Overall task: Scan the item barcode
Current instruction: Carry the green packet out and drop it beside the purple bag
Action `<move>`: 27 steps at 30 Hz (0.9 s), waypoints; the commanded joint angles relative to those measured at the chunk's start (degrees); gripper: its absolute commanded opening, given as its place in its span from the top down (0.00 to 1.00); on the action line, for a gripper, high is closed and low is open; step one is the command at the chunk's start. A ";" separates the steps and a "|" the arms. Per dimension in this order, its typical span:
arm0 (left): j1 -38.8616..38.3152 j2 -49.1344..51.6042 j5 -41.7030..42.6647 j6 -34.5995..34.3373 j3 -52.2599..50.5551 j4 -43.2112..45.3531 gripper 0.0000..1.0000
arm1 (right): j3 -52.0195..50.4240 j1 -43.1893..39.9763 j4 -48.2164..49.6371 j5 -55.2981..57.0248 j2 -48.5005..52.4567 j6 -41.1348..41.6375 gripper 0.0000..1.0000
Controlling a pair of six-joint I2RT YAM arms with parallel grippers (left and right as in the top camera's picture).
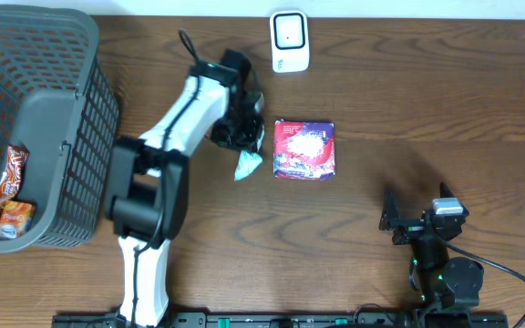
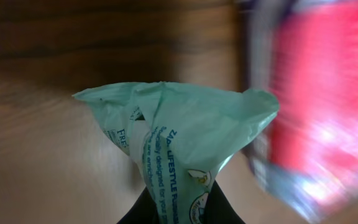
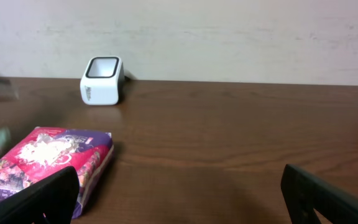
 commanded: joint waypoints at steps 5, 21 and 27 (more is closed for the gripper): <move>-5.33 3.26 -3.85 -6.32 -0.15 4.26 0.92 | -0.24 0.50 -0.04 0.24 0.02 0.83 0.01; -11.54 -5.14 1.57 -12.46 7.19 5.25 0.30 | -0.24 0.50 -0.07 0.24 0.02 0.81 0.01; -5.22 -18.01 1.55 -12.46 7.76 8.17 0.02 | -0.24 0.50 -0.07 0.24 0.02 0.83 0.01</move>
